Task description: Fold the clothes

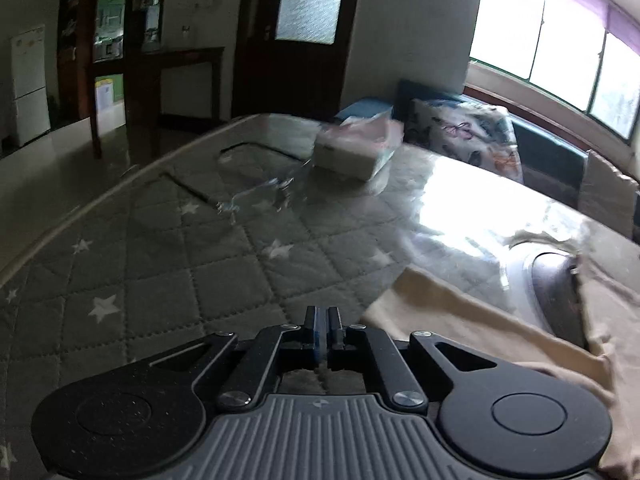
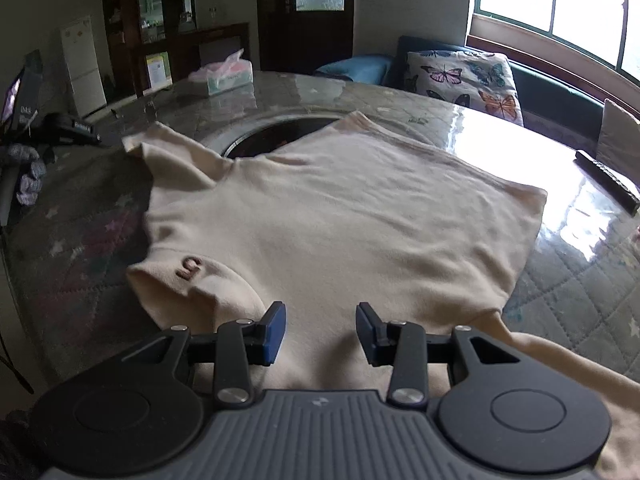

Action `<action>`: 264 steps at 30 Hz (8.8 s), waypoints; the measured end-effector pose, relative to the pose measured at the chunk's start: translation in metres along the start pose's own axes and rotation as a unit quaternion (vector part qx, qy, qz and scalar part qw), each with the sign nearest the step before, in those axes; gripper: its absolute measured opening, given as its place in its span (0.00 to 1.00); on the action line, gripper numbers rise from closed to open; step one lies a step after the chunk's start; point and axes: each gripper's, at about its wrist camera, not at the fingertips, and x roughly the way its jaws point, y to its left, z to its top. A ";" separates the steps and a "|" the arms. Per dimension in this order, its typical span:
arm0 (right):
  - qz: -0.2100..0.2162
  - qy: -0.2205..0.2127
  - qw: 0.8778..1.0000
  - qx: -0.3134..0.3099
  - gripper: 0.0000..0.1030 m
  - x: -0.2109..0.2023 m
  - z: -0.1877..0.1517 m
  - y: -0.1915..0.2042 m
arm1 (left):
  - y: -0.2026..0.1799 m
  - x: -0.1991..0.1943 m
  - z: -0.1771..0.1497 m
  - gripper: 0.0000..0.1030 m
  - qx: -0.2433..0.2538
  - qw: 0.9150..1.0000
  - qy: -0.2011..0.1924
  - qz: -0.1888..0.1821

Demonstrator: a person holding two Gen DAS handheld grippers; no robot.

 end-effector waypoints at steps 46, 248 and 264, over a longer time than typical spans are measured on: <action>0.166 0.008 0.972 -0.164 0.21 -0.005 -0.002 0.105 | -0.045 0.023 -0.001 0.12 0.189 0.982 0.023 -0.003; 0.009 0.001 0.999 -0.051 0.28 -0.016 -0.012 0.028 | -0.177 -0.081 -0.118 0.41 0.301 0.919 0.020 -0.254; 0.065 -0.025 0.994 -0.080 0.28 0.015 0.032 0.069 | -0.138 -0.083 -0.102 0.46 0.247 0.944 0.015 -0.219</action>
